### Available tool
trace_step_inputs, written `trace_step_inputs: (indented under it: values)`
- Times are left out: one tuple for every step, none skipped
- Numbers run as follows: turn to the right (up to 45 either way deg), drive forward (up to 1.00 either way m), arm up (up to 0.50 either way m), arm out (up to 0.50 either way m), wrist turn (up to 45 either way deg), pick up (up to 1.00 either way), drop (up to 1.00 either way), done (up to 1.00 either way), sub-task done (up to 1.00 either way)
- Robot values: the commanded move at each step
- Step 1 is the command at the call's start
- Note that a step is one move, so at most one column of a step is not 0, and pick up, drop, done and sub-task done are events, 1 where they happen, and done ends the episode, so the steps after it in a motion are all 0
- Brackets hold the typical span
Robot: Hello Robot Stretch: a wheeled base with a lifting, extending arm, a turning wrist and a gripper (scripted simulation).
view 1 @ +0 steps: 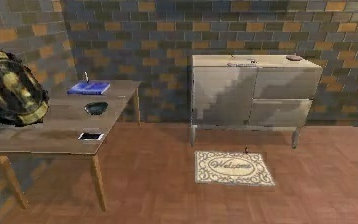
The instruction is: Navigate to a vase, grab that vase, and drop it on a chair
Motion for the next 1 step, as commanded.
trace_step_inputs:
  values:
    - [24.0,0.0,0.0,0.0,0.0,0.0,0.0,0.0,0.0]
